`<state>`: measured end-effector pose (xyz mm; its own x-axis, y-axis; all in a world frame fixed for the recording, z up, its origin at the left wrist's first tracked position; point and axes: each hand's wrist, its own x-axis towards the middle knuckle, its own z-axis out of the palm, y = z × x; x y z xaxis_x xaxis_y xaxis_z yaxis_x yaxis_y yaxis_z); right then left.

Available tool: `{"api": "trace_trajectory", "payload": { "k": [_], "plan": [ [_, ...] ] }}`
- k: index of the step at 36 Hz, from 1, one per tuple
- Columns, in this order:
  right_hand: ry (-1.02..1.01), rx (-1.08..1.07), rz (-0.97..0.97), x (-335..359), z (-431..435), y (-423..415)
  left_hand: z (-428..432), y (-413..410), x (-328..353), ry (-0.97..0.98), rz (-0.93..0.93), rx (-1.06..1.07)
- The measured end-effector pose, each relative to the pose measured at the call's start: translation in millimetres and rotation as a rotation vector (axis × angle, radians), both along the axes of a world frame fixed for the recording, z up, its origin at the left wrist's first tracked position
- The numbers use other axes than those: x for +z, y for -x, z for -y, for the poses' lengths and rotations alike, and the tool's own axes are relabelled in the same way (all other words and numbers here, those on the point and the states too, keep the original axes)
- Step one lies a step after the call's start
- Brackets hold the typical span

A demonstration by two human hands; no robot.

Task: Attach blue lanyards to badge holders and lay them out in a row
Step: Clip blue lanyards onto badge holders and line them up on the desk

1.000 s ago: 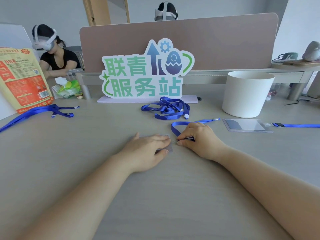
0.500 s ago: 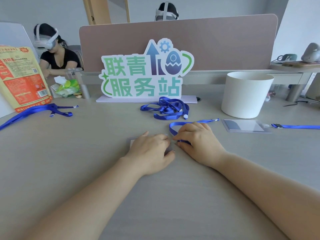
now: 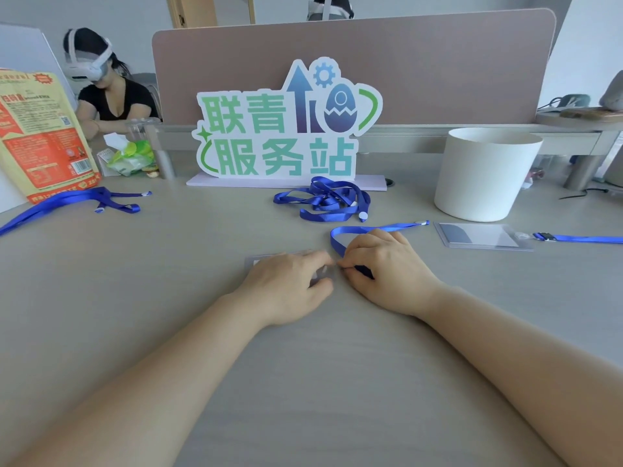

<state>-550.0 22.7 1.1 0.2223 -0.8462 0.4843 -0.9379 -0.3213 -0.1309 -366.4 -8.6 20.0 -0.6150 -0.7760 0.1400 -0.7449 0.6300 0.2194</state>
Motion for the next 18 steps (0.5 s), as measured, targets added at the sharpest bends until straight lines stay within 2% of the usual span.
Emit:
{"api": "trace_trajectory", "payload": {
  "k": [14, 18],
  "plan": [
    [-0.027, -0.014, 0.002, -0.9, -3.4, -1.6, -1.2, 8.4, -0.7, 0.193, -0.003, -0.006],
    [-0.089, -0.047, 0.142, -4.1, -0.8, 1.2, 5.6, 6.4, -8.0, 0.071, -0.115, -0.007]
  ]
}}
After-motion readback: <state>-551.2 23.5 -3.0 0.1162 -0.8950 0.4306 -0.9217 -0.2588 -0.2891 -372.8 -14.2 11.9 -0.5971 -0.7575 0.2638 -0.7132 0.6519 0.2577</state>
